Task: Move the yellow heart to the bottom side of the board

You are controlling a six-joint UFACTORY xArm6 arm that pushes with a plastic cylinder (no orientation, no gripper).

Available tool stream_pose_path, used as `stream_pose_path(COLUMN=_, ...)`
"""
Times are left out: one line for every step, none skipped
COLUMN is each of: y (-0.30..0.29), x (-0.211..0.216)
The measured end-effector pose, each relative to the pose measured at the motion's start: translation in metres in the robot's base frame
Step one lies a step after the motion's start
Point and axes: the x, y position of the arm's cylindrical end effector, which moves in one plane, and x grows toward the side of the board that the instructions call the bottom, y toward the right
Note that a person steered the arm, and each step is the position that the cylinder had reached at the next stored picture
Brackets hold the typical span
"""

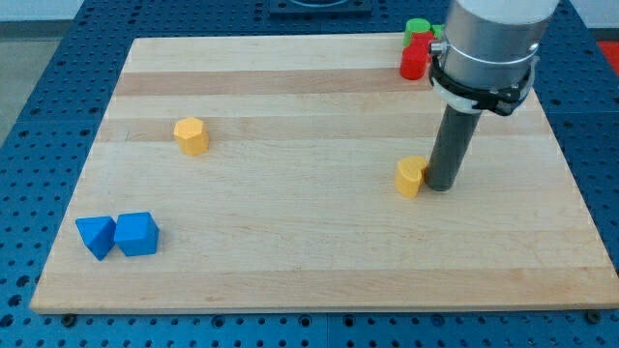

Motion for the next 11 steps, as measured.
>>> stream_pose_path(y=-0.02, x=-0.001)
stream_pose_path(y=-0.041, x=-0.004)
stream_pose_path(y=-0.054, x=-0.017)
stream_pose_path(y=-0.067, x=-0.027)
stream_pose_path(y=-0.084, x=-0.038)
stream_pose_path(y=-0.114, x=-0.038)
stream_pose_path(y=-0.146, x=-0.027)
stream_pose_path(y=-0.177, x=-0.01)
stream_pose_path(y=-0.193, x=0.008)
stream_pose_path(y=-0.186, x=0.018)
stream_pose_path(y=-0.152, x=0.019)
